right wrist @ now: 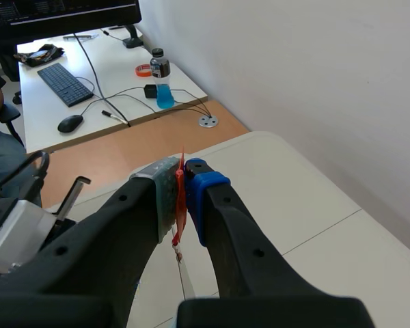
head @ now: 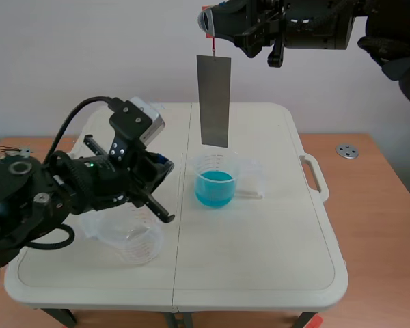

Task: Hold the metal plate by the orange handle, dip it into the blue solution, take it out and point at it, then put the plate back in the beaker on the left.
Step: 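Point at the plate with the left hand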

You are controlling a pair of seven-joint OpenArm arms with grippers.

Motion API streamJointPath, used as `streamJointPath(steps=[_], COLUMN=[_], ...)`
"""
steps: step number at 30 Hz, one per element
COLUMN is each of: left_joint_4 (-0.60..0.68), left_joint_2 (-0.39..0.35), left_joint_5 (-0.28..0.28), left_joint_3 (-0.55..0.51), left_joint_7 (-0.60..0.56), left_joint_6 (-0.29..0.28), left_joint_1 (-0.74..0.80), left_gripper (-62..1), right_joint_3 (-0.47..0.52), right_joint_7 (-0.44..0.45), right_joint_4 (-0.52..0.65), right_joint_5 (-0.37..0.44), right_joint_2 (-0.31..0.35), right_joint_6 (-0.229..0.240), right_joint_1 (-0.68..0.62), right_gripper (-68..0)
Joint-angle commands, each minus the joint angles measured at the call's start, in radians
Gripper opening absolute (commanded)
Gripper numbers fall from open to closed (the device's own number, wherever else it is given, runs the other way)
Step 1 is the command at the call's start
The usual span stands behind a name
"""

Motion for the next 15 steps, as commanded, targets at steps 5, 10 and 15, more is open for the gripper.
streamJointPath(steps=[5,10,15], left_joint_4=[0.185,0.322,0.426], left_joint_2=[-0.079,-0.155,-0.217], left_joint_5=[-0.018,-0.018,-0.018], left_joint_3=[-0.092,-0.174,-0.273], left_joint_7=[-0.014,-0.029,-0.079], left_joint_6=[0.009,0.030,0.046], left_joint_1=[0.166,0.341,0.552], left_gripper=[-59.0,-59.0,-59.0], right_joint_3=[0.003,0.003,0.003], right_joint_7=[0.015,0.016,0.031], right_joint_4=[0.014,0.014,0.014], right_joint_5=[0.015,0.015,0.014], right_joint_2=[-0.003,-0.003,-0.007], right_joint_6=[0.011,0.011,0.011], right_joint_1=[0.028,0.026,0.014], right_gripper=[-66.0,-66.0,-66.0])
